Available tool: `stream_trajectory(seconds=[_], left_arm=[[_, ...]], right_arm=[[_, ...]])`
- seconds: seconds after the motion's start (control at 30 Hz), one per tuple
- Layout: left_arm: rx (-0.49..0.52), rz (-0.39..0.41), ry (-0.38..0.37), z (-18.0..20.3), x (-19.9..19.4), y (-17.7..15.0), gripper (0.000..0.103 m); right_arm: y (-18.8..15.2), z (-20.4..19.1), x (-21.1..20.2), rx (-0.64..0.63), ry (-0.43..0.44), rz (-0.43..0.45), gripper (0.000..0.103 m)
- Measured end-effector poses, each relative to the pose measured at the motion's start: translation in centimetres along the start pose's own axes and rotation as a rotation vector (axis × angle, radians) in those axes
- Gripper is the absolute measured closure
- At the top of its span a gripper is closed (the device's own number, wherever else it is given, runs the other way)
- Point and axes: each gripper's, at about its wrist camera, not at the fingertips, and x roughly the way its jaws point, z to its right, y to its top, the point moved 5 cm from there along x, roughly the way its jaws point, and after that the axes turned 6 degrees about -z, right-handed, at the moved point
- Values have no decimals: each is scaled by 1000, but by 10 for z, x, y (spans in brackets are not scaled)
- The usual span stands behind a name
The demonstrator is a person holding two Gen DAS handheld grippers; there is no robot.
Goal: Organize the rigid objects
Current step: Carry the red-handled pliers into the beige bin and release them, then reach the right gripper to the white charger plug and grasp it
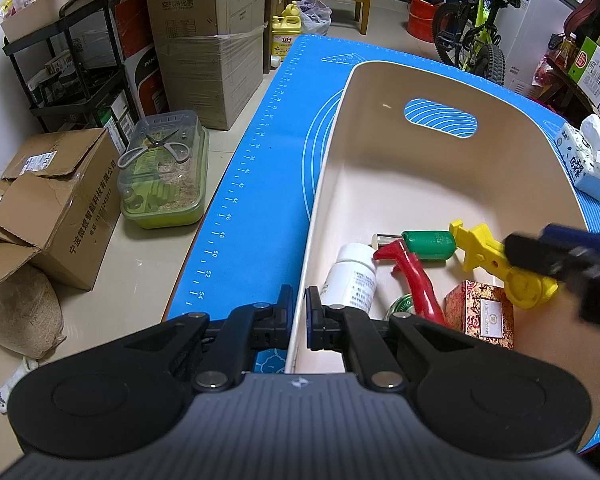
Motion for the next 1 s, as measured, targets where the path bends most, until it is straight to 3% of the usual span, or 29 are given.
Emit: stream_trajectory(seconds=[0.17, 0.5, 0.77, 1.0], left_arm=[[0, 0, 0, 0, 0, 0, 95], [0, 0, 0, 0, 0, 0, 95], [0, 0, 0, 1, 0, 0, 95], [1, 1, 2, 0, 0, 0, 95]], right_arm=[[8, 24, -29, 40, -25, 60, 29], [7, 107, -72, 120, -177, 128, 24], [-8, 165, -56, 183, -269, 91, 24], [-28, 181, -14, 189, -282, 21, 24]])
